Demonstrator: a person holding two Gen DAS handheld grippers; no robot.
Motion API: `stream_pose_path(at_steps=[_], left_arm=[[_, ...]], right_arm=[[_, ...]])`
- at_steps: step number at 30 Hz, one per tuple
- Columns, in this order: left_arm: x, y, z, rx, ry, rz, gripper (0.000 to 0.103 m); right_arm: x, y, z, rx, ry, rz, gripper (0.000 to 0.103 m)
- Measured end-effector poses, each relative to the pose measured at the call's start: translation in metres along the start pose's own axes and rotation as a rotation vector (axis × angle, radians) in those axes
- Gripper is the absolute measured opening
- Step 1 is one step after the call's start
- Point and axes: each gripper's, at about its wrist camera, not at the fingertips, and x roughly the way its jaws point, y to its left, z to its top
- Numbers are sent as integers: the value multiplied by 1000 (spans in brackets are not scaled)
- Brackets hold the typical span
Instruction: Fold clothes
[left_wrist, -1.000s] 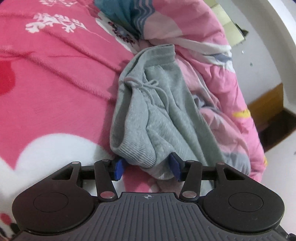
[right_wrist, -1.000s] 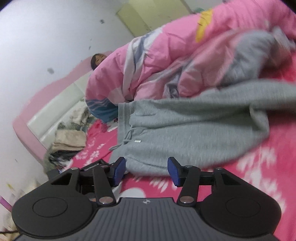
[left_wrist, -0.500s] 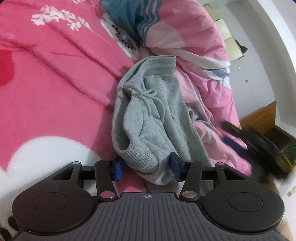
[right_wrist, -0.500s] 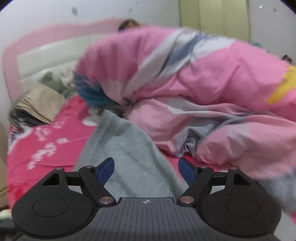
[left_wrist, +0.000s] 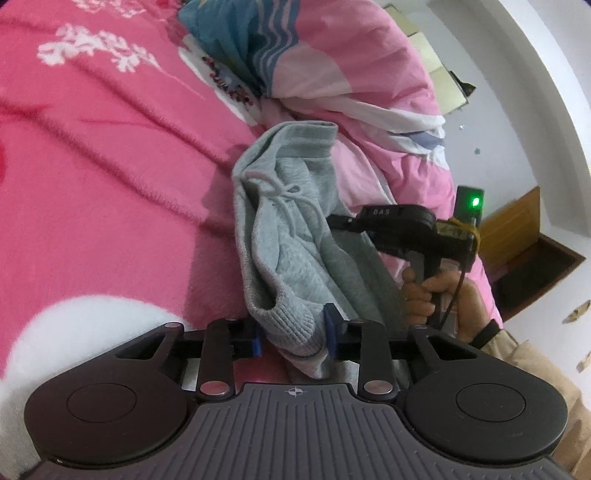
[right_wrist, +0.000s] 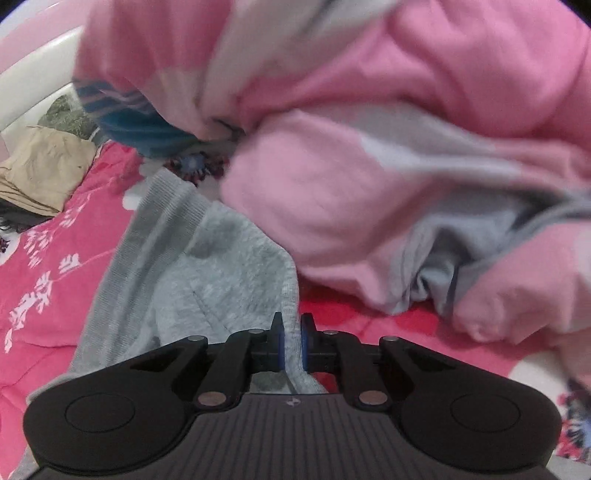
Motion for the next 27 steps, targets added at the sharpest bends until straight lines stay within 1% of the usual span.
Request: stream_pose_path(at_steps=[7,10,15,17,21,24,27], left_arm=[[-32,-8,19,40,-52,-30,20],[-50,-7,28,46,-76,-45,19],[-86,2,50,53,-165,-20,18],[-104,9,64,49,-212,0,18],[-140,25,97,65,-326,64,17],[-159,37,122,80,-412,112,17],[-163,53,142,70,-463,163,16]], right_arm=[[-67,29,26,-23,-157,-10,8],[-85,46,39,-36,-199,-11,8],[-105,84,62,-70,-250,21,7],[-107,100,70,-82,-263,45,7],[-102,132,88,-94,-296,88,7],[-87,155,106,-93,-309,131,7],[-64,176,123,-89,-312,171,7]])
